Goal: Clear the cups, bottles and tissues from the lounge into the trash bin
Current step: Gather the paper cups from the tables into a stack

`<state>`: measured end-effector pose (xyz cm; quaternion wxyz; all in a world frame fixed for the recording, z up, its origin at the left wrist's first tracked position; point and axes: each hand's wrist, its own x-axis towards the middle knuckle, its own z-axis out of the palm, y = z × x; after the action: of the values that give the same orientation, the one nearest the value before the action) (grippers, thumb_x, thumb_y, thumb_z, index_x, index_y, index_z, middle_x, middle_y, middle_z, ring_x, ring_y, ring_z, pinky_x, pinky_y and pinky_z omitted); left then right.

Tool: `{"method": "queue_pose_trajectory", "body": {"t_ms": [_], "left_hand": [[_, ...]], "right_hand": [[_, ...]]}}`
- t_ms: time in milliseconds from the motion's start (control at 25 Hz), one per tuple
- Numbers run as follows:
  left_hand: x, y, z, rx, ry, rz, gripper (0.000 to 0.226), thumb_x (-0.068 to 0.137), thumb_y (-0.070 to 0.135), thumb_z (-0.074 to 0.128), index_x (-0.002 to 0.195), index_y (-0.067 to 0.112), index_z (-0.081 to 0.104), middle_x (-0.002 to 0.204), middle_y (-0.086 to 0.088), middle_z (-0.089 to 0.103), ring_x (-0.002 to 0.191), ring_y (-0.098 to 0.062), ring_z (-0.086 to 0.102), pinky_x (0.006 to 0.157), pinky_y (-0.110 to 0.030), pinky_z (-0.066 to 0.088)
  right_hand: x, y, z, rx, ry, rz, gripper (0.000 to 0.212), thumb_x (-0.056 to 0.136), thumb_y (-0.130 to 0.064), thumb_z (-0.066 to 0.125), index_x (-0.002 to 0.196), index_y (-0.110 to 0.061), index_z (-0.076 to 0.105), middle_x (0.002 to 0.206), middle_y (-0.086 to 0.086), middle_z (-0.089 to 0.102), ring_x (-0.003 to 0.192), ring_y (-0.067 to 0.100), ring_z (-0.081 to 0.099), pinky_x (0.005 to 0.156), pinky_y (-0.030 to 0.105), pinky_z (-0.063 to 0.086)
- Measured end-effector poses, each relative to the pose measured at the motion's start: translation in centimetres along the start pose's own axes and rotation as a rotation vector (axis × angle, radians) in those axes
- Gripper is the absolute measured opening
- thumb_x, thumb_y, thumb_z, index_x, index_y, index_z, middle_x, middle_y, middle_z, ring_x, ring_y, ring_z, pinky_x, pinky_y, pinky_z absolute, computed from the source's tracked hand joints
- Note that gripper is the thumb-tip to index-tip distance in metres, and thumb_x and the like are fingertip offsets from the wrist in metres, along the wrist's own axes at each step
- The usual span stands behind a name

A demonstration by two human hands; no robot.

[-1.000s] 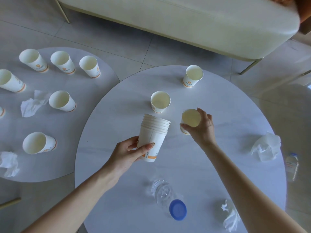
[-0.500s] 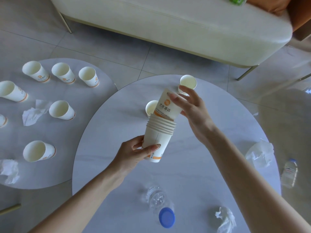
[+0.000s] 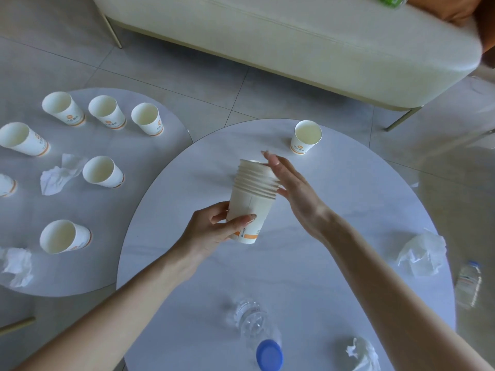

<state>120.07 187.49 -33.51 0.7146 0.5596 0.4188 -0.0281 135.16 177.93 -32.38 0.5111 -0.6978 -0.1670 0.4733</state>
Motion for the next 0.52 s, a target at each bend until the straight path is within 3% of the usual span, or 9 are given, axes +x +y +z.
{"method": "queue_pose_trajectory", "body": {"t_ms": [120,240,400,520], "left_hand": [[0.7,-0.1,-1.1,-0.019,0.015,-0.001,0.021,0.081,0.023,0.073,0.102,0.024,0.07,0.101,0.006,0.074,0.076,0.005,0.068,0.062,-0.007,0.05],[1.6,-0.6,-2.2,-0.02,0.056,-0.013,0.028,0.08,0.03,0.072,0.106,0.019,0.07,0.102,0.003,0.075,0.082,-0.001,0.067,0.073,-0.016,0.052],[2.7,-1.1,-3.9,-0.012,0.07,-0.02,0.03,0.079,0.033,0.072,0.107,0.02,0.07,0.102,0.005,0.075,0.085,-0.002,0.068,0.073,-0.016,0.052],[3.1,-1.6,-4.9,-0.014,0.095,-0.022,0.024,0.081,0.033,0.072,0.102,0.022,0.07,0.096,0.007,0.074,0.079,0.001,0.067,0.068,-0.011,0.052]], "right_hand": [[2.4,1.3,-0.4,0.063,0.149,-0.018,0.054,0.09,-0.06,0.04,0.134,-0.03,0.051,0.137,-0.014,0.052,0.13,0.006,0.045,0.11,0.029,0.033],[5.5,3.6,-0.9,-0.247,0.371,-0.02,0.054,0.09,-0.04,0.062,0.139,-0.022,0.048,0.14,-0.005,0.05,0.133,0.013,0.043,0.104,0.025,0.035],[8.7,6.1,0.3,-0.569,0.268,-0.039,0.091,0.073,-0.028,0.08,0.149,-0.018,0.03,0.152,0.002,0.033,0.139,0.019,0.034,0.109,0.029,0.029],[10.3,6.9,1.5,-0.634,0.237,-0.072,0.098,0.068,-0.026,0.085,0.148,-0.015,0.03,0.15,0.007,0.034,0.137,0.024,0.037,0.106,0.028,0.03]]}}
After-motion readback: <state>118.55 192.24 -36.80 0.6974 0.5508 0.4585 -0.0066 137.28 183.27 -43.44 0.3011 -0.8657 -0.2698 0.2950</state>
